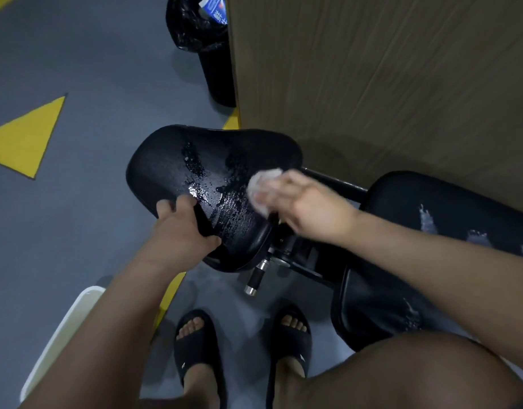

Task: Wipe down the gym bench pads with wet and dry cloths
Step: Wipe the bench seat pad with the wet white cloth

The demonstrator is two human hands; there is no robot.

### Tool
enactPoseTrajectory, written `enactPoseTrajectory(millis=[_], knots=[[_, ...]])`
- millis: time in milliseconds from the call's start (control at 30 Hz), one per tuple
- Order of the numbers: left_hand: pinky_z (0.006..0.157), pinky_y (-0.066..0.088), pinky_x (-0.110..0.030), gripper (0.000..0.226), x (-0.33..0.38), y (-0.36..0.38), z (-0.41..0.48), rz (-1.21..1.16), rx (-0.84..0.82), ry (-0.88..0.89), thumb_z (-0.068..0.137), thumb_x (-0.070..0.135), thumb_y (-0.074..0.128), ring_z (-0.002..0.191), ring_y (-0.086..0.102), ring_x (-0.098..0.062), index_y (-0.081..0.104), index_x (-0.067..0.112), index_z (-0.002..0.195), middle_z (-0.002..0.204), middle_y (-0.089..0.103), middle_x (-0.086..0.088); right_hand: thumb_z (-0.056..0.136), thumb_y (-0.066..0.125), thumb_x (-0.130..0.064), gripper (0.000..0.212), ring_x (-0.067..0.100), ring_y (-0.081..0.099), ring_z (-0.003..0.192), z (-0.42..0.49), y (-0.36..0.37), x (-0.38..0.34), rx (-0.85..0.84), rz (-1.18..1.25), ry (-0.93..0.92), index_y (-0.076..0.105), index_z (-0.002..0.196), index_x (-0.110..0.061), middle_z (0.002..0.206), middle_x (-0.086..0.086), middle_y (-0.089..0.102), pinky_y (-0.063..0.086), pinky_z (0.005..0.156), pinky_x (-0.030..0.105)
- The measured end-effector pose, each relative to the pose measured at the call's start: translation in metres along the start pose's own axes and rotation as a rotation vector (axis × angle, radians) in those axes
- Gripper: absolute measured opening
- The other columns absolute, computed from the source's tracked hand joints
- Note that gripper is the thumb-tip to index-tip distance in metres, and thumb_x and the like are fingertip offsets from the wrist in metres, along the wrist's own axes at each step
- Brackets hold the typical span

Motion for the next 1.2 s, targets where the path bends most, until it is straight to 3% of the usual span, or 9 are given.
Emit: enactPoseTrajectory(millis=[100,200,467,567,700,900,1033,1100,1200], knots=[[0.104,0.039,-0.036,0.082,-0.001,0.0,-0.003,-0.001,0.0,0.007,0.08,0.032,0.083,0.121,0.051,-0.035,0.033,0.017,0.143,0.135,0.027,-0.009,0.086,0.058,0.004,0.029,0.016,0.049,0.095,0.009,-0.019,0.045,0.223,0.017,0.301,0.074,0.107,-0.008,0.113,0.005,0.072,0.049,0.089,0.036],[0.105,0.04,-0.037,0.085,0.0,-0.001,-0.003,0.016,0.0,0.007,0.08,0.034,0.083,0.123,0.05,-0.036,0.032,0.017,0.146,0.139,0.027,-0.011,0.089,0.059,0.006,0.042,0.029,0.05,0.095,0.007,0.002,0.055,0.152,0.02,0.623,0.068,0.127,-0.007,0.126,0.016,0.067,0.053,0.092,0.04],[0.099,0.043,-0.039,0.077,0.009,-0.001,-0.004,0.059,-0.028,-0.024,0.082,0.032,0.08,0.116,0.053,-0.04,0.032,0.014,0.139,0.128,0.026,-0.009,0.091,0.055,-0.003,0.048,0.035,0.055,0.108,-0.005,0.011,0.023,-0.06,0.012,0.569,0.057,0.136,-0.02,0.134,0.009,0.059,0.052,0.091,0.041],[0.101,0.042,-0.039,0.08,0.01,-0.001,-0.005,0.059,-0.037,-0.03,0.083,0.031,0.08,0.117,0.052,-0.039,0.03,0.013,0.143,0.135,0.025,-0.012,0.093,0.043,-0.004,0.034,0.036,0.066,0.097,-0.01,0.004,0.067,-0.004,0.087,0.983,0.058,0.121,-0.017,0.104,0.014,0.068,0.047,0.074,0.034],[0.097,0.041,-0.036,0.082,0.014,0.0,-0.006,0.058,-0.055,-0.033,0.084,0.027,0.079,0.113,0.052,-0.037,0.028,0.01,0.145,0.138,0.023,-0.014,0.099,0.041,-0.002,0.028,0.035,0.064,0.105,-0.034,0.015,0.036,0.166,0.42,1.387,0.062,0.117,-0.008,0.108,0.016,0.069,0.029,0.068,0.018],[0.085,0.036,-0.031,0.073,0.019,0.003,-0.006,0.072,-0.065,-0.051,0.085,0.023,0.075,0.092,0.043,-0.027,0.028,0.008,0.139,0.119,0.018,-0.005,0.096,0.047,-0.005,0.021,0.032,0.065,0.107,-0.049,0.03,0.009,0.152,0.688,1.458,0.068,0.101,-0.006,0.104,0.015,0.071,0.053,0.088,0.031],[0.084,0.036,-0.03,0.077,0.017,0.003,-0.006,0.074,-0.059,-0.055,0.086,0.024,0.075,0.074,0.042,-0.016,0.027,0.01,0.144,0.13,0.023,-0.01,0.102,0.049,-0.011,0.034,0.026,0.061,0.122,-0.046,0.025,0.052,0.327,0.86,1.54,0.067,0.13,-0.012,0.126,0.007,0.069,0.044,0.094,0.019],[0.085,0.035,-0.029,0.079,0.016,0.002,-0.007,0.069,-0.045,-0.043,0.086,0.025,0.076,0.076,0.042,-0.016,0.027,0.011,0.146,0.138,0.024,-0.013,0.103,0.048,-0.011,0.039,0.021,0.059,0.125,-0.046,0.024,0.055,0.358,0.916,1.522,0.06,0.14,-0.016,0.131,0.003,0.067,0.04,0.095,0.015],[0.089,0.035,-0.029,0.081,0.014,0.001,-0.007,0.071,-0.043,-0.031,0.086,0.027,0.078,0.092,0.042,-0.023,0.028,0.012,0.147,0.14,0.024,-0.014,0.1,0.049,-0.014,0.03,0.029,0.067,0.11,-0.05,0.035,0.032,0.177,0.82,1.481,0.069,0.123,-0.012,0.115,0.011,0.071,0.054,0.098,0.034]])
Point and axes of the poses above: each hand's wrist, its own z-axis towards the middle knuckle, its own y-axis out of the palm, x = y × z, the point moved 8 cm from there along z, towards the middle knuckle
